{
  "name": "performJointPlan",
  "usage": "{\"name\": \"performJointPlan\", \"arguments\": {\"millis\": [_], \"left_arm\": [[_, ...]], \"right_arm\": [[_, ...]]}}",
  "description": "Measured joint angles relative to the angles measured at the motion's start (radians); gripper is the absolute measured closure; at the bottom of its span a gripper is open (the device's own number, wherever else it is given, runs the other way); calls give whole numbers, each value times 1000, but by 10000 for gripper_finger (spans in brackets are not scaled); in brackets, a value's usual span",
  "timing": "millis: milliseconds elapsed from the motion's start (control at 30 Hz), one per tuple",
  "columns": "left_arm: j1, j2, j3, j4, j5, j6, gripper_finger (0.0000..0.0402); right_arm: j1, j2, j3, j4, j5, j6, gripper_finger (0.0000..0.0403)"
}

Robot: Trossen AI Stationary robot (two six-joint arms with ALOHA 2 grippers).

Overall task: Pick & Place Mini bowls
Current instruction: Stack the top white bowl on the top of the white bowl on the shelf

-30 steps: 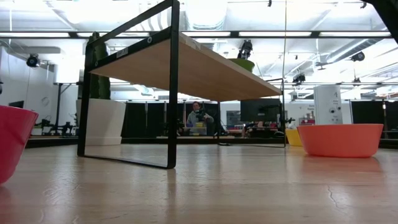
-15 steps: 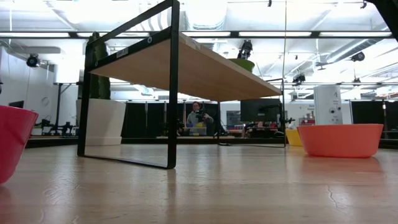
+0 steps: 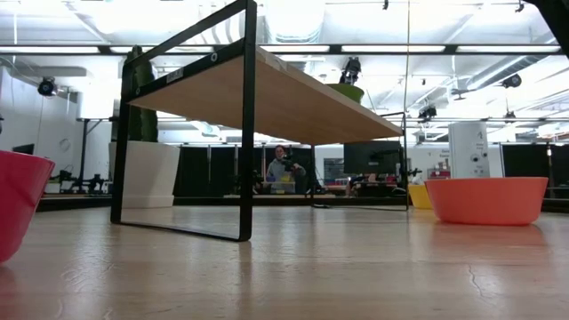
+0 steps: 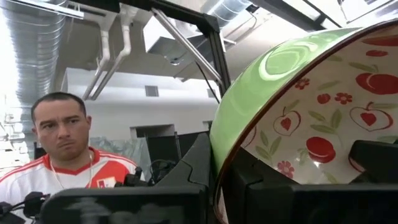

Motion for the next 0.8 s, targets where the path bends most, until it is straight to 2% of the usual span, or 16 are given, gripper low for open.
{"name": "performJointPlan", "arguments": {"millis": [333, 567, 800], "left_arm": [[24, 1, 0, -4, -3, -8, 222], [80, 1, -12, -11, 2, 15, 216], [132, 1, -36, -66, 37, 39, 215]], "right_arm": [[-5, -5, -1, -7, 19, 3, 391], [-17, -27, -2, -17, 14, 2, 392], [-23, -46, -2, -45, -68, 16, 392]]}}
